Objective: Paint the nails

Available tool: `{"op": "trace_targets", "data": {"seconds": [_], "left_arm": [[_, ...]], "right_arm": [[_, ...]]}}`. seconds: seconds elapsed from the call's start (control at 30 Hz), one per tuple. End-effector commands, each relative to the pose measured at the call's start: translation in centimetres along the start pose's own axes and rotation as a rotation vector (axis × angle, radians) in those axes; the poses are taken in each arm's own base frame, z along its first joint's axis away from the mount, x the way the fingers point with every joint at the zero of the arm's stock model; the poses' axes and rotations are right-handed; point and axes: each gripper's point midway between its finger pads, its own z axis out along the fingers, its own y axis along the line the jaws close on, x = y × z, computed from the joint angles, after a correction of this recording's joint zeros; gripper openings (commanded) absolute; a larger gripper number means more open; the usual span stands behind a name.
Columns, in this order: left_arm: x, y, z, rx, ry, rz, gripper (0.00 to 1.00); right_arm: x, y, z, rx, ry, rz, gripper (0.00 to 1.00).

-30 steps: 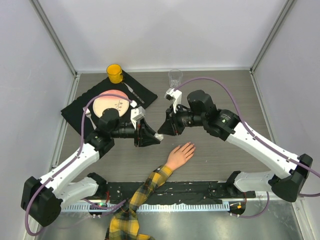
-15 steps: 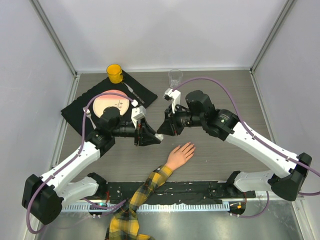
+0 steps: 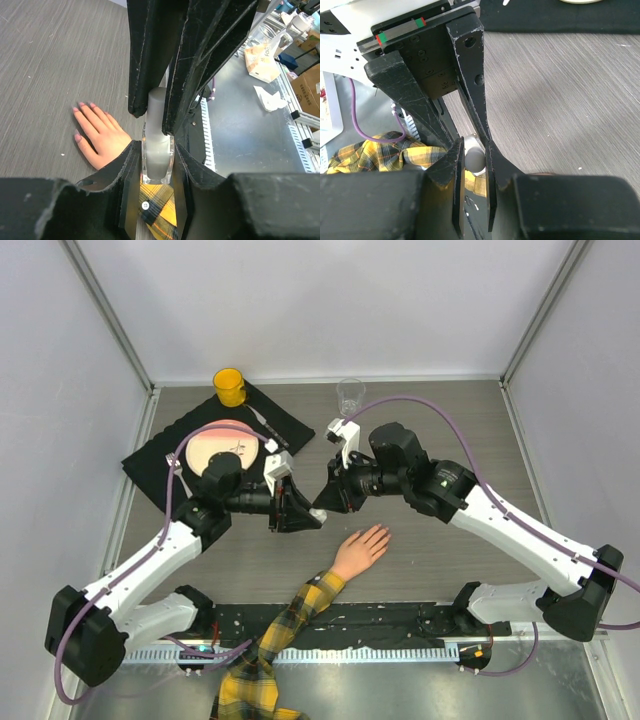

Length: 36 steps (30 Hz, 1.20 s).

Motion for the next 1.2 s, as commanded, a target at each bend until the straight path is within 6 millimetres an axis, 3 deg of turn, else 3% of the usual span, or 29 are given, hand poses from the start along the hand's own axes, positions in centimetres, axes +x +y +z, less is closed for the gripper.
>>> {"op": "trace_targets", "data": {"seconds": [0.0, 0.1, 0.2, 0.33, 0.43, 0.47, 0.5, 0.53, 0.63, 0.87, 1.17], "left_arm": [[-1.7, -1.3, 0.1, 0.065, -0.007, 0.042, 0.35], [-1.7, -1.4, 0.2, 0.062, -0.008, 0.045, 0.37], [-1.9, -1.1, 0.1, 0.032, -0.018, 0.062, 0.26], [-2.1, -0.1, -0.3, -0.040, -0.009, 0.120, 0.00], [-2.4, 1.4, -0.8, -0.159, -0.022, 0.146, 0.00], [-2.3, 1.9, -1.0, -0.193, -0.023, 0.161, 0.00], [-2.7, 2.9, -1.4, -0.268, -0.039, 0.176, 0.00], [-2.9, 3.4, -1.7, -0.310, -0.045, 0.183, 0.00], [-3.4, 5.1, -2.9, -0.446, -0.055, 0.214, 0.00], [-4.2, 6.8, -4.6, -0.603, -0.087, 0.223, 0.00], [-4.5, 6.0, -4.5, -0.591, -0.100, 0.246, 0.00]], "right_arm": [[-3.3, 0.3, -0.6, 0.020, -0.109, -0.051, 0.01], [-3.5, 0.4, -0.6, 0.014, -0.114, -0.049, 0.01], [-3.4, 0.4, -0.5, 0.016, -0.114, -0.043, 0.01], [-3.5, 0.1, -0.7, 0.040, -0.128, -0.029, 0.01], [-3.5, -0.3, -0.7, 0.069, -0.136, 0.005, 0.01], [-3.5, -0.5, -0.7, 0.083, -0.136, 0.024, 0.06], [-3.6, -0.8, -0.7, 0.103, -0.142, 0.048, 0.14], [-3.6, -1.6, -0.7, 0.152, -0.147, 0.078, 0.32], [-3.9, -2.0, -0.9, 0.201, -0.174, 0.185, 0.48], [-6.2, -2.5, -0.5, 0.290, -0.293, 0.264, 0.51], [-8.0, -1.7, 2.2, 0.248, -0.309, 0.256, 0.50]]}}
